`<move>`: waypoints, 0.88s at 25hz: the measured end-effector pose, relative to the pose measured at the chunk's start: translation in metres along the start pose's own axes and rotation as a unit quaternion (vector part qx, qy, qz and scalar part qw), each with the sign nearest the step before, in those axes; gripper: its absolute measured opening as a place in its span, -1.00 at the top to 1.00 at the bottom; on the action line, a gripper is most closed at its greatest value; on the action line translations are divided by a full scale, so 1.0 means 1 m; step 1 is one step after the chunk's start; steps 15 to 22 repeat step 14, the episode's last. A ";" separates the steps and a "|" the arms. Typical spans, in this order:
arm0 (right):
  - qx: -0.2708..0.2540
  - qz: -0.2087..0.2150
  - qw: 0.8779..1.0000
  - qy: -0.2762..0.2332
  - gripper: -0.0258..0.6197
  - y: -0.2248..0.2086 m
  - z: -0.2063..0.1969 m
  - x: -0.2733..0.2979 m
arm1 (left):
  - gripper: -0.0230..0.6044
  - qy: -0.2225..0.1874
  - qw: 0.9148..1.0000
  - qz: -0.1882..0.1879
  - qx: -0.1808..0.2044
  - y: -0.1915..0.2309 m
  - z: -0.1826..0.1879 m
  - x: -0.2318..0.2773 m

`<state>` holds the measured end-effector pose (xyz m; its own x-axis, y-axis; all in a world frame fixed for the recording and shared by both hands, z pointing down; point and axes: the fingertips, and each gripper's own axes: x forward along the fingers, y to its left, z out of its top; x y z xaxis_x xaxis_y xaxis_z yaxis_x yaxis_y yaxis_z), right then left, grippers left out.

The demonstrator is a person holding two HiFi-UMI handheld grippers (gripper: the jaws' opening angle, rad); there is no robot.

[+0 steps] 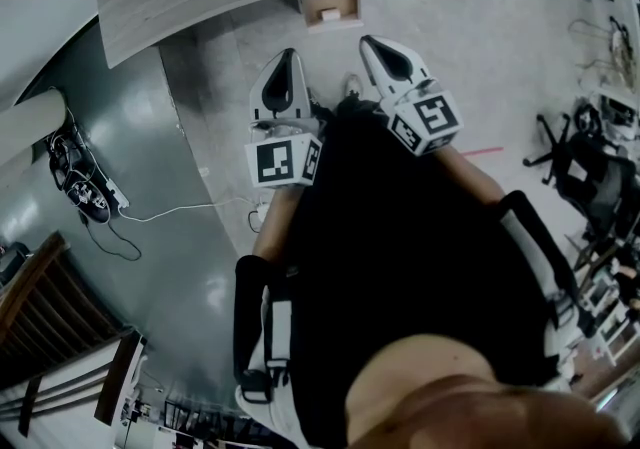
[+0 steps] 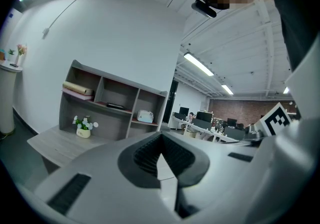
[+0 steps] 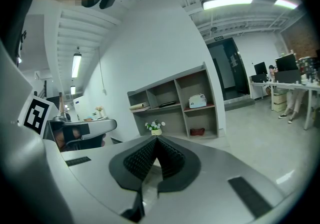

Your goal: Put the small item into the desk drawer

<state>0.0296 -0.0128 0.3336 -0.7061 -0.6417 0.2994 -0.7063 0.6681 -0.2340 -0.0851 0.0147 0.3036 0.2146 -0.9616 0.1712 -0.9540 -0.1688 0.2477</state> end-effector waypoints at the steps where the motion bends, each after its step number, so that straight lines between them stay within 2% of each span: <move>1: 0.000 -0.001 1.000 0.000 0.92 0.000 0.000 0.000 | 0.96 0.000 1.000 0.000 0.001 0.000 0.000 0.000; 22: -0.005 -0.004 1.000 -0.006 0.92 -0.007 0.004 -0.005 | 0.96 -0.001 1.000 -0.003 0.001 -0.008 -0.002 0.003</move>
